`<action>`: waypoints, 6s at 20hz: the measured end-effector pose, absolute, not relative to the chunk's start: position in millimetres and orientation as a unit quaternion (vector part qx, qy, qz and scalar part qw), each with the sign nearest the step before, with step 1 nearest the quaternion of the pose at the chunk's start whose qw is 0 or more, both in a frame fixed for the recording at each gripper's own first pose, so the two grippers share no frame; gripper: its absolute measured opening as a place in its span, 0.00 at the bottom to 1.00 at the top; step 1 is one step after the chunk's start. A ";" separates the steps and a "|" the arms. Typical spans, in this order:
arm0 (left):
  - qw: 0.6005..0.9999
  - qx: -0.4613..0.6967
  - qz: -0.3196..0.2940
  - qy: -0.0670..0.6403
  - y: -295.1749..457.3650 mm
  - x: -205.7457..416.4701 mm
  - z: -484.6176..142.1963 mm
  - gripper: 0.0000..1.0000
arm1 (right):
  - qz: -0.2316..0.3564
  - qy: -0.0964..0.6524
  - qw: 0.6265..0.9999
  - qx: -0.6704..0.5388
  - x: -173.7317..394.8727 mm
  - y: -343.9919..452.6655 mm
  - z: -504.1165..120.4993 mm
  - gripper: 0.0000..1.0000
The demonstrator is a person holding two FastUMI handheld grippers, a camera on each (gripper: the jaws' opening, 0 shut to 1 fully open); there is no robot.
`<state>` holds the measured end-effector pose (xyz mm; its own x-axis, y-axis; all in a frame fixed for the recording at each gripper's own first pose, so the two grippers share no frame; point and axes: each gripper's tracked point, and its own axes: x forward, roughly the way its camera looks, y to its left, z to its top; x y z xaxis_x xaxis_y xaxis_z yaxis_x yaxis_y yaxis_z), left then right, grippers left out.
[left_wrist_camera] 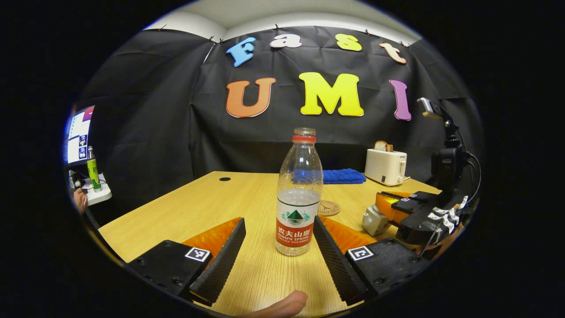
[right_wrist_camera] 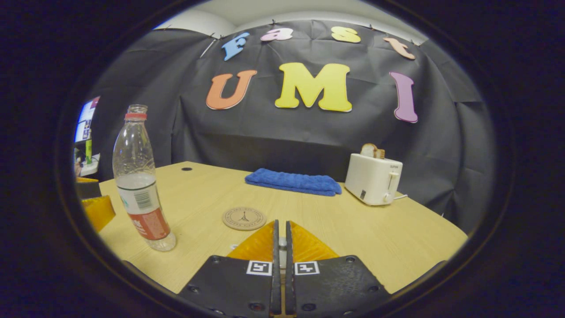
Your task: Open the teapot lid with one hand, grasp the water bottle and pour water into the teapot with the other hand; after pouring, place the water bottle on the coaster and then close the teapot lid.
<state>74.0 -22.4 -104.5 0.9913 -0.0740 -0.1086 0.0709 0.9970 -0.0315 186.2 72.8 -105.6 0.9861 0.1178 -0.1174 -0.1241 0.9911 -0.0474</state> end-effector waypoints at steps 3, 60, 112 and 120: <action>0.997 -0.014 -0.055 0.048 -32.3 77.4 -110.6 0.97 | 0.071 0.054 0.996 -0.014 184.4 71.9 -104.5 0.00; 0.789 0.604 -0.005 0.111 -66.2 148.0 -81.0 0.77 | 0.038 0.032 0.999 0.017 155.4 -98.8 -87.5 0.00; 0.489 0.864 -0.034 0.115 -101.7 143.1 -52.1 0.77 | 0.060 0.020 0.998 0.002 146.7 -95.4 -77.6 0.00; 0.630 0.759 -0.083 0.142 -81.9 154.6 -76.0 0.77 | 0.045 0.016 0.999 0.012 148.7 -107.9 -75.2 0.00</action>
<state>154.6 -81.9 -76.0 0.9462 0.1103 -0.3042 0.3193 -0.1654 0.9331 148.7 -107.9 -75.2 0.9955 0.0893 -0.0305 -0.0886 0.9957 0.0264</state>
